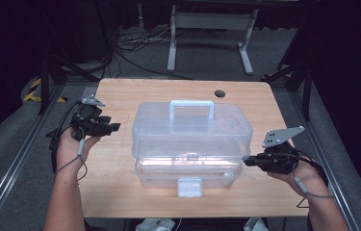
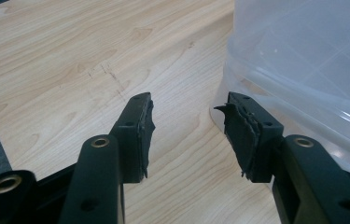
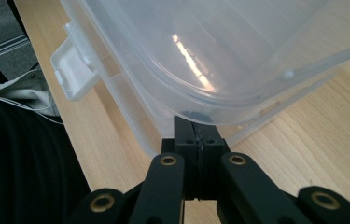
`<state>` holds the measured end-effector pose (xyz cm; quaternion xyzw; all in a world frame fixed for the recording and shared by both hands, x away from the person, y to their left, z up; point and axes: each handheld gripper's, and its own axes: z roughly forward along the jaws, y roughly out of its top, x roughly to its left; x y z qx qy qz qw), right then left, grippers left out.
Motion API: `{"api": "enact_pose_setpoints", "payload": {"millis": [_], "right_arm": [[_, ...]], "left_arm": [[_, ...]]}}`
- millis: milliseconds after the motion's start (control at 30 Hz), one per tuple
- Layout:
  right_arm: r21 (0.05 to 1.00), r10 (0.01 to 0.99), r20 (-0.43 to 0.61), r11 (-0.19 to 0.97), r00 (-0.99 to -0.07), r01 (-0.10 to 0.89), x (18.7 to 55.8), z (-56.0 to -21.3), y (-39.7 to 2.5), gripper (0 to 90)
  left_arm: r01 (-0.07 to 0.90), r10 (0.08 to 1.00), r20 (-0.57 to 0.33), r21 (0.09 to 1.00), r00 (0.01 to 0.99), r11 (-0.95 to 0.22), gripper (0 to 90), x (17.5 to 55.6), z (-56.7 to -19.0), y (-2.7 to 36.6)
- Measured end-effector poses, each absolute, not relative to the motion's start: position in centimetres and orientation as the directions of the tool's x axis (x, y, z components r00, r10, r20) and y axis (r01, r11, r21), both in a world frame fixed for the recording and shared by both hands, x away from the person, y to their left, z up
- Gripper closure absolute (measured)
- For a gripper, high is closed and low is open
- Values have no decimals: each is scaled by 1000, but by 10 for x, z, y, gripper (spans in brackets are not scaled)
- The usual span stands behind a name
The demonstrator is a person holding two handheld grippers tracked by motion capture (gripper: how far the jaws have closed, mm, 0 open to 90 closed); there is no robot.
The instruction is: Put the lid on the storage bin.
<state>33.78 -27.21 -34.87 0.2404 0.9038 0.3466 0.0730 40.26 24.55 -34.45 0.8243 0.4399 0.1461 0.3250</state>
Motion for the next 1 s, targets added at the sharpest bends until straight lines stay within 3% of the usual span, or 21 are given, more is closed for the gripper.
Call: {"api": "enact_pose_setpoints", "payload": {"millis": [1000], "right_arm": [[570, 460, 36, 720, -887, 396, 339, -359, -266, 900]], "left_arm": [[638, 815, -47, 648, 578, -416, 521, 404, -346, 244]]}}
